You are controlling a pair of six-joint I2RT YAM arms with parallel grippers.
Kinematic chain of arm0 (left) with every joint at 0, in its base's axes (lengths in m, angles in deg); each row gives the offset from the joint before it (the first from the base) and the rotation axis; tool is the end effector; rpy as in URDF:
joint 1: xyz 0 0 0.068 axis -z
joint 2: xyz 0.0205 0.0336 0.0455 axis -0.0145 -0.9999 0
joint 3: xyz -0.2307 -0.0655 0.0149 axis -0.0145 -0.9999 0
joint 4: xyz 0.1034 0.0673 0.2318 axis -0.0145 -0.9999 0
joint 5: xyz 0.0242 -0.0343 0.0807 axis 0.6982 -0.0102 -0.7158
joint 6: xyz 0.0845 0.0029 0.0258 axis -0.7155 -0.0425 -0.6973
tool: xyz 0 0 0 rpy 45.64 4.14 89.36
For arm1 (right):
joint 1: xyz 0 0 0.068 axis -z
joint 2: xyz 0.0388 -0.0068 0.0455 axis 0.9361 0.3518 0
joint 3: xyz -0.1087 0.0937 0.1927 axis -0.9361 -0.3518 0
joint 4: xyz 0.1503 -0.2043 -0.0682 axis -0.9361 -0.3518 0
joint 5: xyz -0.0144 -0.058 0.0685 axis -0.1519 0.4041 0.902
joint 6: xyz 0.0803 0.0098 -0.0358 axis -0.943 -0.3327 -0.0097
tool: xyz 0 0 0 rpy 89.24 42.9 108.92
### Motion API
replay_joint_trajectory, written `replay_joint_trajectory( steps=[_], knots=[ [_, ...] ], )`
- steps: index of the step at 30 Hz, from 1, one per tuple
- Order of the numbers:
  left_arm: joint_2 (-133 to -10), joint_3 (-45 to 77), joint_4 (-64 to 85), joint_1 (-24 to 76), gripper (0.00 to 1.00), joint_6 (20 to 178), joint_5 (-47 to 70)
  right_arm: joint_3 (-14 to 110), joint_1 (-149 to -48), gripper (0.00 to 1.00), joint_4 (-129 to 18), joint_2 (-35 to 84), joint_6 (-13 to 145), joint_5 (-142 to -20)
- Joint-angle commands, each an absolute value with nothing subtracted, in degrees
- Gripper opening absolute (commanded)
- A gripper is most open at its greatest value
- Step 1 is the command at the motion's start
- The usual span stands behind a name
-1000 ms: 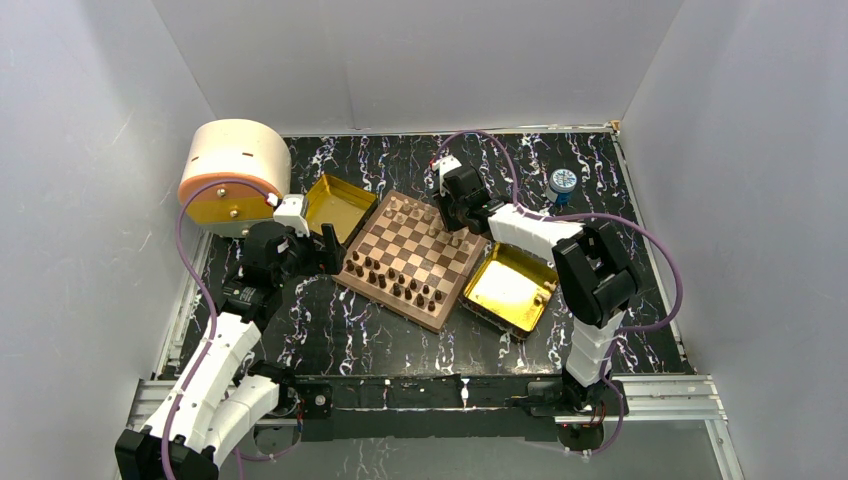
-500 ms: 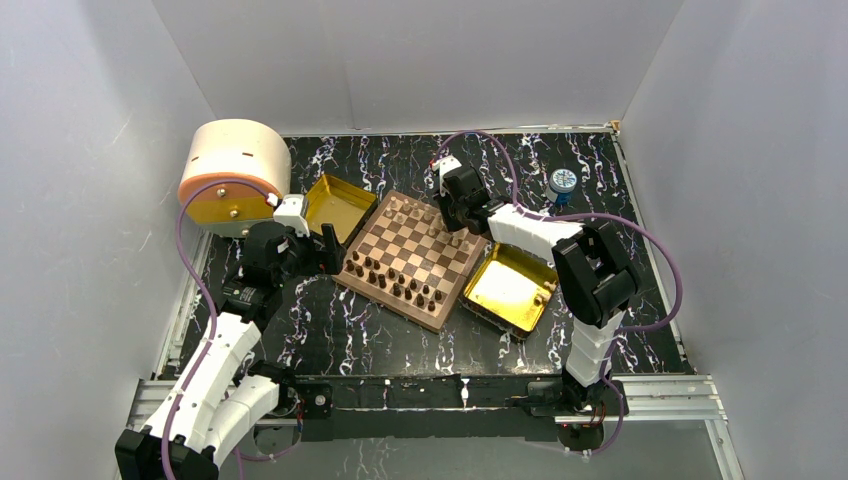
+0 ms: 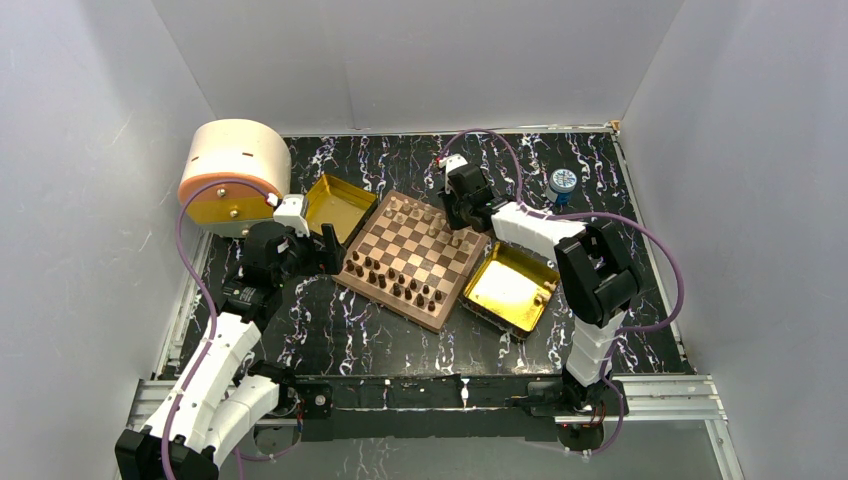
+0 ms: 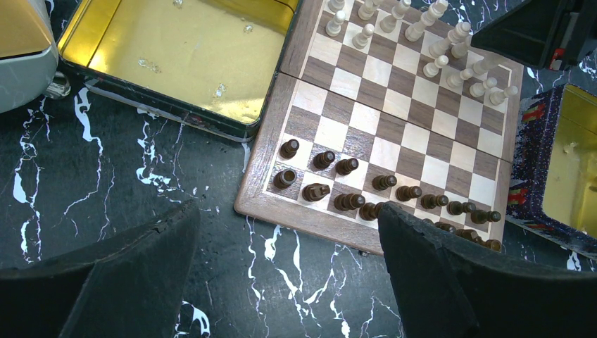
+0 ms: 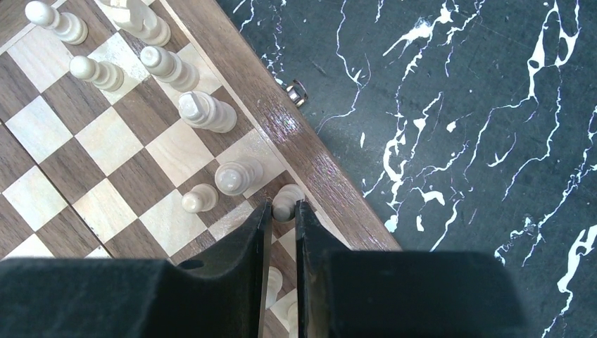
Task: Set up the chess pieces on the board
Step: Place the chess piece on the chessboard.
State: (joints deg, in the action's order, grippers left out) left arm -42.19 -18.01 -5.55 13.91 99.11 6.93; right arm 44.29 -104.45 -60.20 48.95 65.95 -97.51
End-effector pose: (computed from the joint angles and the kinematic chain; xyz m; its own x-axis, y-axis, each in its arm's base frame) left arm 0.2440 -0.0698 0.2494 -0.4113 -0.1052 -0.9054 0.2350 0.9475 -0.2169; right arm 0.3653 0.2416 0.1512 -0.5699 -0.2585 -0.7800 -0.4067 0.9135 -0.0056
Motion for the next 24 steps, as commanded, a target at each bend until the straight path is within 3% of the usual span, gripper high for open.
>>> replay_joint_trajectory(
  steps=[1,24],
  knots=[
    [-40.9,-18.1,-4.9,14.0,0.94,98.5,7.3,45.2,-104.1,0.23,-61.3,46.3,64.9,-96.8],
    [-41.3,-18.1,-5.0,14.0,0.94,98.5,7.2,47.3,-104.1,0.24,-65.3,47.1,62.2,-95.0]
  ],
)
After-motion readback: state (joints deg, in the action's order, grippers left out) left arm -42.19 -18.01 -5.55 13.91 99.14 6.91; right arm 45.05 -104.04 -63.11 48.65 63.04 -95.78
